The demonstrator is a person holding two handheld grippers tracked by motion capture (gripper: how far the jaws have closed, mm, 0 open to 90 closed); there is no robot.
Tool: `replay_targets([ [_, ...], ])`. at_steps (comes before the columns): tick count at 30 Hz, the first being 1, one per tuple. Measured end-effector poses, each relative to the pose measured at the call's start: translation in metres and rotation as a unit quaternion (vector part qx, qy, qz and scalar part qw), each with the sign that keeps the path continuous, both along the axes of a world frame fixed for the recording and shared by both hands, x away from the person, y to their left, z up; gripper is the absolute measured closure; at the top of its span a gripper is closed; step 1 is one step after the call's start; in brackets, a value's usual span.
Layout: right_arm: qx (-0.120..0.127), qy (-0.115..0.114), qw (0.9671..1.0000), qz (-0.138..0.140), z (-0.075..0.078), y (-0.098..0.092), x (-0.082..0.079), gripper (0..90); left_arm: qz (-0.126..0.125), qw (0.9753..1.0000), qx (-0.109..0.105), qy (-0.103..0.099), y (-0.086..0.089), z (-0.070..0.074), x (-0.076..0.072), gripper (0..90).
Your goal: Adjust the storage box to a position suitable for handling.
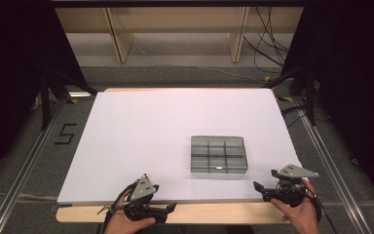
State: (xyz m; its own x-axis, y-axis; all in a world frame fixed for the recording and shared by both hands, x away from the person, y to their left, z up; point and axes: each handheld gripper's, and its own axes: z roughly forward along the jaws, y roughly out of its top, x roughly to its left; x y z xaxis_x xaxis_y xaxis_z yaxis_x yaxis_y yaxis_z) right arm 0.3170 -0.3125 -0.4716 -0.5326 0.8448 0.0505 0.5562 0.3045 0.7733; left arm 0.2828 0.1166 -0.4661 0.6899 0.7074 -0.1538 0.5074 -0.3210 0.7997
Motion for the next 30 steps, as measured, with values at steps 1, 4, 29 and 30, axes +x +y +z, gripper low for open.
replay_targets([
  [1, 0.002, -0.002, 1.0, 0.008, 0.0, 0.0, 0.002, 27.7, -0.004, 1.0, -0.006, -0.003, -0.002, 0.002, 0.005, 23.2],
  [4, 0.003, 0.006, 0.9999, 0.009, 0.002, -0.001, 0.007, 36.9, -0.007, 0.9998, 0.011, -0.015, -0.005, 0.007, 0.013, 34.7],
  [29, -0.013, -0.017, 0.9997, 0.011, 0.005, 0.001, 0.061, 87.1, 0.006, 0.9986, 0.026, -0.047, -0.033, 0.002, 0.096, 88.8],
  [30, -0.01, -0.021, 0.9996, 0.016, 0.004, 0.001, 0.063, 87.7, 0.008, 0.9985, 0.029, -0.045, -0.036, 0.001, 0.097, 88.8],
])
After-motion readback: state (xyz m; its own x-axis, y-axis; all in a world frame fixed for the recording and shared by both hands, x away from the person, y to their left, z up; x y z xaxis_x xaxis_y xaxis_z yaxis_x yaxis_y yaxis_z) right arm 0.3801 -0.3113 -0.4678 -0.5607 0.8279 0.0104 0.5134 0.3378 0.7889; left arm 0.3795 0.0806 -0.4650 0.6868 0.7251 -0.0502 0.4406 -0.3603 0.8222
